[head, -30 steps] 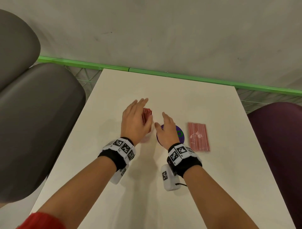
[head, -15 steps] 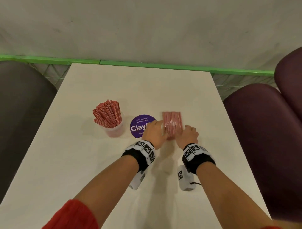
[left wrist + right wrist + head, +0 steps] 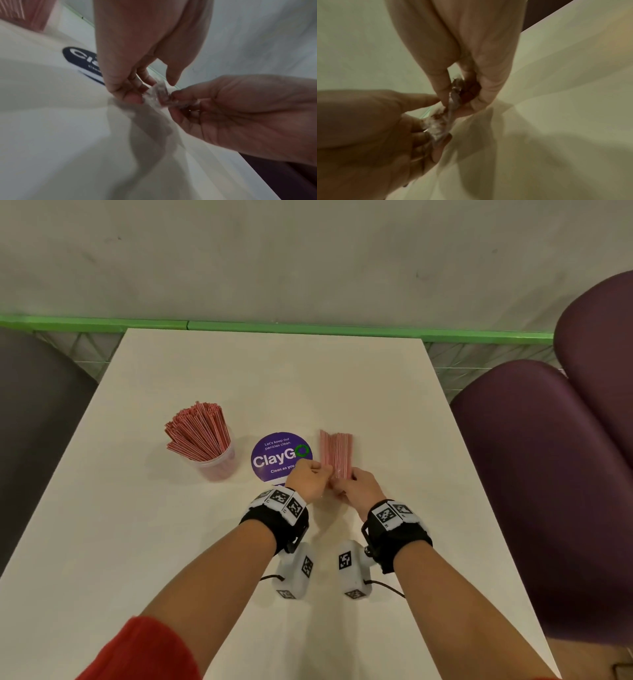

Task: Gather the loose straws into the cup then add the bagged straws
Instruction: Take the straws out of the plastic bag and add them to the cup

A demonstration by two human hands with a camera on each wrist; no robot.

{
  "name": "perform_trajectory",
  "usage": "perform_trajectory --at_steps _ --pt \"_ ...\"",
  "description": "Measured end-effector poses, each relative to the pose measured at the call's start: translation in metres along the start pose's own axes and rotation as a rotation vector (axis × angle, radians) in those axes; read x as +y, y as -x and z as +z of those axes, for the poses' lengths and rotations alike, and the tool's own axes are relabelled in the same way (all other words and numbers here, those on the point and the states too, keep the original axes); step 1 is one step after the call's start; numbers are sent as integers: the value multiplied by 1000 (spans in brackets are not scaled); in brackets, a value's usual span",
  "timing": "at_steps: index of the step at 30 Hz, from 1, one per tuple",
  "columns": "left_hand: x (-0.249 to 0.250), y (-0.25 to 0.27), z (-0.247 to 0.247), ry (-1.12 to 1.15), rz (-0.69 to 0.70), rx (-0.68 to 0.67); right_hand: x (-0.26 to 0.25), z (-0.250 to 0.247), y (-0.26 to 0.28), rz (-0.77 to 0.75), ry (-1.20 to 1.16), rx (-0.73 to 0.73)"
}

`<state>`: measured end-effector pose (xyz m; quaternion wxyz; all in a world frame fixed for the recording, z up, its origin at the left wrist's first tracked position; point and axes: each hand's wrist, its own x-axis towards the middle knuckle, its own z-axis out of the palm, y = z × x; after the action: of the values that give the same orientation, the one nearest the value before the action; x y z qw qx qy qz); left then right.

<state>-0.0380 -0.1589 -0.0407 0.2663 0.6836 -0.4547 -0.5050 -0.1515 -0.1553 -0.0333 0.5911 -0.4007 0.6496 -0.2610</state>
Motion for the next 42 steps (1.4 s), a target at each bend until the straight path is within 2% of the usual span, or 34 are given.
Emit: perform_trajectory --at_steps 3,8,12,16,22,25,29,32,34,38,42 --pt "2 9 -10 115 -9 2 -9 7 13 -36 -184 -79" --pt "12 28 -39 238 102 -11 -28 14 37 -145 -236 -198" --pt "17 47 -69 326 141 -1 -45 15 46 -173 -480 -287" --pt "16 62 -94 460 212 4 -61 30 54 -271 -353 -281" --pt "19 80 -122 853 213 29 -80 50 62 -466 -134 -99" --pt "17 81 -126 880 187 27 -87 55 66 -576 42 29" --pt "15 85 -125 839 172 -14 -97 54 73 -846 172 207" --pt "13 86 -126 923 155 -29 -107 50 77 -1014 261 301" --pt "11 86 -129 994 160 -17 -111 44 76 -1029 239 378" --pt "9 87 -142 1066 199 91 -107 27 68 -890 87 498" --pt "7 84 -159 957 158 279 -86 14 64 -820 193 614"
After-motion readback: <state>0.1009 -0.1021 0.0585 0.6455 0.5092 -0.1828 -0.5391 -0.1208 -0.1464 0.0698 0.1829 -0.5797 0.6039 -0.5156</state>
